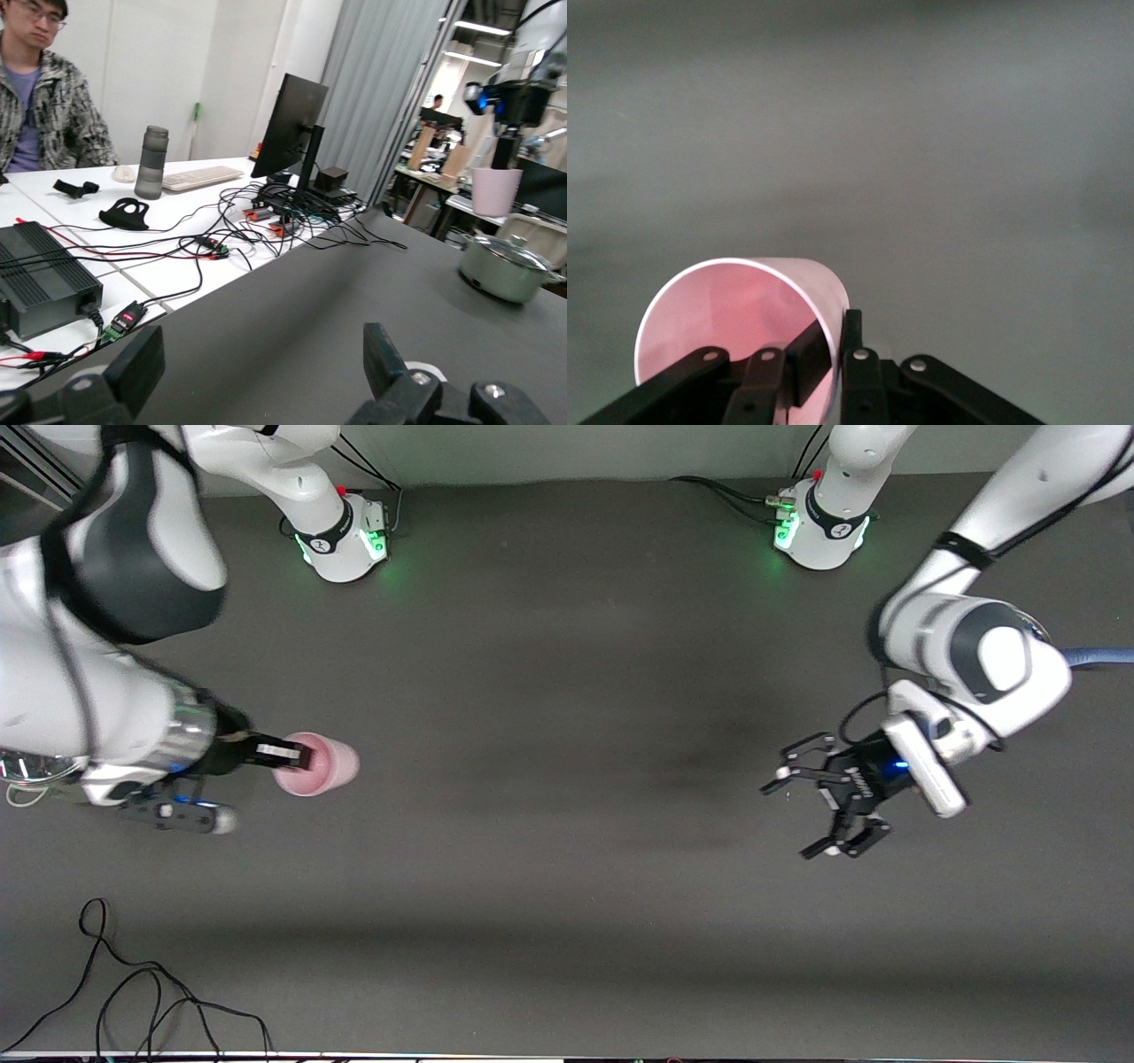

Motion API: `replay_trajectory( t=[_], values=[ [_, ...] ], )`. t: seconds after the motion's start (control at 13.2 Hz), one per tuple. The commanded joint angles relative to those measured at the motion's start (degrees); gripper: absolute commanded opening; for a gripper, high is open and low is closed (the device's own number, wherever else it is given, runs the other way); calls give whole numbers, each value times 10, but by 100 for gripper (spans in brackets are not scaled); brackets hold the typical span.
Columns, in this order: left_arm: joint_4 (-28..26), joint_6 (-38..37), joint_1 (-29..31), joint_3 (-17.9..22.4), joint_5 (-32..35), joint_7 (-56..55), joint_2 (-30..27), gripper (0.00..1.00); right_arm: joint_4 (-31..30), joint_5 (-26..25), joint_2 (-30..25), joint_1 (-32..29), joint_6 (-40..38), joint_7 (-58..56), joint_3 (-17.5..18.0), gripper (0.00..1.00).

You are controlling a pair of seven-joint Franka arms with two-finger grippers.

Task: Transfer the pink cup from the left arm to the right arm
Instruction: 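Carry the cup with the right gripper while the left gripper withdraws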

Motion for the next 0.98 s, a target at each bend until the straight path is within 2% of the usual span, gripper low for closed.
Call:
replay_trajectory(
  t=[0.0, 0.15, 0.3, 0.61, 0.76, 0.91],
  values=[
    [-16, -128, 60, 34, 116, -56, -9, 100, -105, 12, -47, -5, 30, -86, -41, 0],
    [43, -254, 54, 105, 269, -193, -8, 100, -164, 5, -54, -5, 81, -127, -60, 0],
    [121, -359, 52, 132, 379, -320, -4, 100, -247, 5, -66, -5, 166, -153, -77, 0],
    [232, -504, 55, 135, 547, -509, -11, 100, -382, 6, -66, -4, 344, -196, -91, 0],
    [293, -568, 45, 123, 654, -628, -18, 100, -423, 6, -60, -5, 406, -196, -91, 0],
    [330, -607, 5, 119, 753, -702, -47, 100, -452, 8, -46, -2, 469, -196, -90, 0]
  ],
)
